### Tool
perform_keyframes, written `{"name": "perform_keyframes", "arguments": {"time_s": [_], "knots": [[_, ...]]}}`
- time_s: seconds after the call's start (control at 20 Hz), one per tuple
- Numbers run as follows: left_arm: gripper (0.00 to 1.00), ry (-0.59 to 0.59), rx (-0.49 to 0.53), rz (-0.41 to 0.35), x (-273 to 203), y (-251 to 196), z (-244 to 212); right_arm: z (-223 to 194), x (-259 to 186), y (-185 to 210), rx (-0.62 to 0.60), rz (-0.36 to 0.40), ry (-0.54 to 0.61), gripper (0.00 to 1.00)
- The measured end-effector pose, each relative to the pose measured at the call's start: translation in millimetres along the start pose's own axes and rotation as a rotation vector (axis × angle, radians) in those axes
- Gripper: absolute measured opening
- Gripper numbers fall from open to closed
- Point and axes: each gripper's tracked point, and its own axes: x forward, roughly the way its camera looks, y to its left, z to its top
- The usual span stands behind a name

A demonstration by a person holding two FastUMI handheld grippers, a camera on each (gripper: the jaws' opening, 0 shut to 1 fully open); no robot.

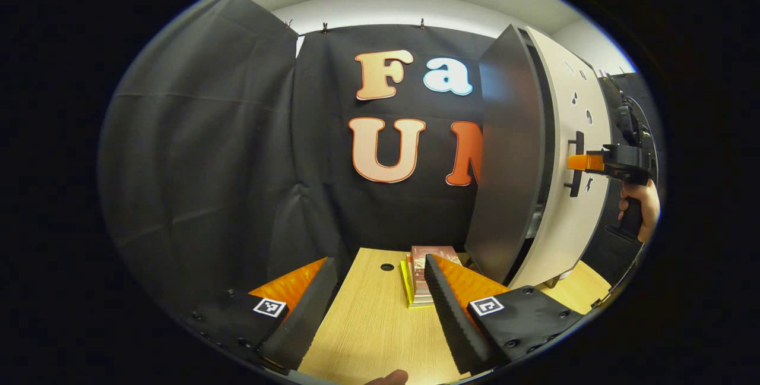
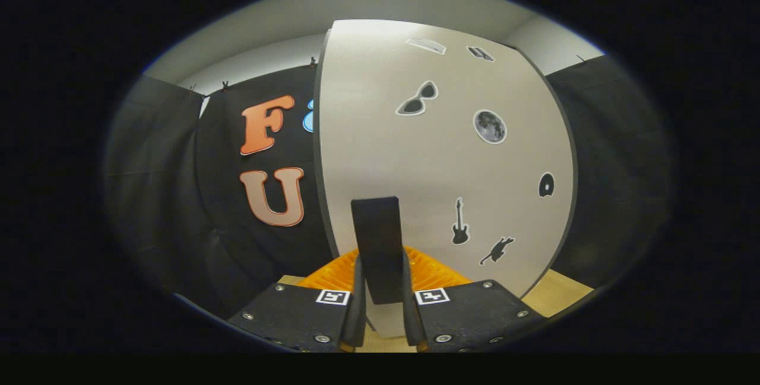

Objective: Open the cabinet door with the right hand, grasp the bottle in the cabinet with the left hand and place it on the coaster, then close the cabinet door with the right hand.

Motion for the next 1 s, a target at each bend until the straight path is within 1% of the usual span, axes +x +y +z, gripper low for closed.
{"name": "perform_keyframes", "arguments": {"time_s": [0.05, 0.1, 0.15, 0.2, 0.25, 0.3, 0.35, 0.4, 0.6, 0.8, 0.85, 0.9, 0.95, 1.0], "knots": [[0.96, 0.002, 0.004, -0.004, -4.8, -5.6, -1.3, -0.2, -2.9, -1.6, 0.0, 0.006, -0.003, 0.26], [0.96, 0.006, 0.009, -0.008, -9.9, -12.2, -2.8, -1.9, -9.5, -4.3, 0.012, 0.008, 0.001, 0.23], [0.99, 0.006, 0.013, -0.014, -16.7, -18.6, -3.6, -2.8, -16.8, -6.5, 0.017, 0.013, 0.004, 0.22], [0.97, 0.006, 0.021, -0.02, -23.1, -26.5, -4.5, -1.8, -23.2, -8.7, 0.026, 0.018, 0.0, 0.19], [0.97, 0.012, 0.038, -0.023, -30.3, -35.0, -6.8, -1.9, -26.8, -11.6, 0.029, 0.018, 0.0, 0.21], [0.99, 0.01, 0.049, -0.024, -38.0, -41.4, -7.7, -1.6, -31.3, -14.6, 0.037, 0.022, 0.0, 0.21], [0.98, 0.009, 0.057, -0.032, -45.7, -51.9, -7.4, -1.9, -36.7, -16.5, 0.038, 0.028, -0.003, 0.19], [0.96, 0.004, 0.06, -0.04, -53.7, -62.2, -6.9, -1.7, -42.0, -20.0, 0.038, 0.035, -0.002, 0.22], [0.94, -0.016, 0.073, -0.07, -81.5, -102.8, -3.0, -0.6, -56.4, -31.0, 0.03, 0.046, 0.0, 0.21], [0.94, -0.032, 0.086, -0.076, -99.8, -132.5, -1.6, -0.2, -65.3, -44.3, 0.019, 0.03, 0.004, 0.21], [0.94, -0.035, 0.081, -0.079, -102.8, -139.8, -2.4, 0.1, -65.1, -47.2, 0.022, 0.027, 0.003, 0.24], [0.94, -0.031, 0.076, -0.079, -105.7, -146.6, -4.5, 1.3, -65.9, -49.0, 0.03, 0.023, 0.006, 0.2], [0.99, -0.026, 0.075, -0.075, -108.1, -152.1, -7.1, 1.2, -67.0, -50.4, 0.03, 0.022, 0.012, 0.18], [0.99, -0.019, 0.074, -0.077, -110.4, -159.2, -9.5, 1.0, -67.7, -52.7, 0.021, 0.019, 0.009, 0.18]]}}
